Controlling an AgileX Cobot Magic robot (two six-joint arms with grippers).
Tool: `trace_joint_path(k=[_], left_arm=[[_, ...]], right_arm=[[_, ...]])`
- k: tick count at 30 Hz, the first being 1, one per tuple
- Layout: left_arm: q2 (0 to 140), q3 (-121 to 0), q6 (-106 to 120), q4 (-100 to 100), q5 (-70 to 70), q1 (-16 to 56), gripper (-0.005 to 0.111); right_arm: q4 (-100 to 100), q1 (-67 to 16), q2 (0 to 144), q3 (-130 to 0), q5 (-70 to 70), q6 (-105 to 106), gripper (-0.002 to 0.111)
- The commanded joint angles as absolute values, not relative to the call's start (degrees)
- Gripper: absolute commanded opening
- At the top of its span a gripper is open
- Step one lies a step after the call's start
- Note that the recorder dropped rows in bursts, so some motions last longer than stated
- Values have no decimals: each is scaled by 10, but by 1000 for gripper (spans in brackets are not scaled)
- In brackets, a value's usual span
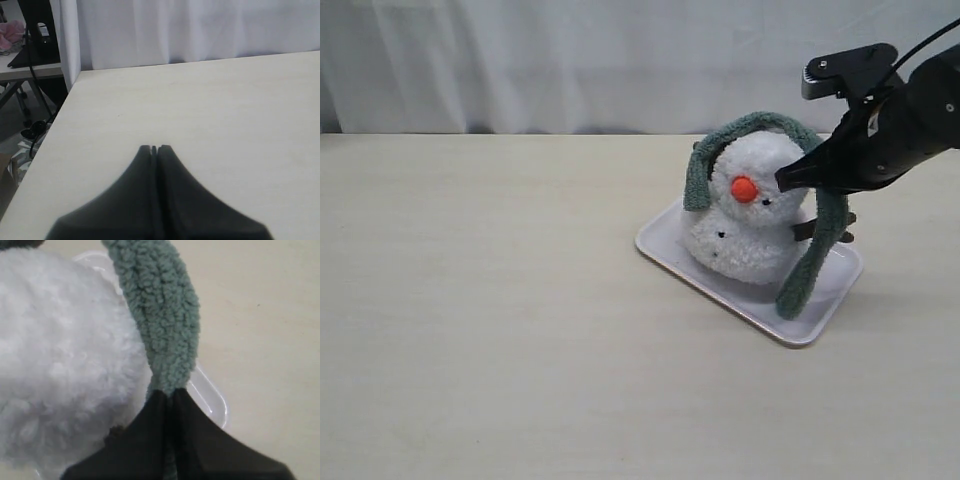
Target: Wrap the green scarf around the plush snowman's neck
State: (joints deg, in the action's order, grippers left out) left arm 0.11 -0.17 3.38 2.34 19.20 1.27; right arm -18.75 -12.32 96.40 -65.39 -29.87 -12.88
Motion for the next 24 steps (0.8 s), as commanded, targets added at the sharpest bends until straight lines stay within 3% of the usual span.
trace_joint_path(k=[1, 6, 13, 17, 21, 24], left_arm=[[0, 0, 36, 23, 185, 10, 0], [0, 0, 36, 23, 185, 10, 0], [0, 0, 36, 23, 185, 10, 0], [0, 0, 36, 23, 185, 10, 0], [0, 0, 36, 23, 185, 10, 0], [0, 0, 36, 23, 185, 10, 0]], right_arm=[[-157, -121, 982, -657, -280, -132, 4], [-131, -121, 981, -668, -277, -132, 10], [-123, -121, 969, -722, -379, -132, 49], [-109, -122, 925, -741, -422, -130, 53], [120, -122, 869, -741, -411, 51, 53], [199, -180, 871, -741, -403, 111, 53]])
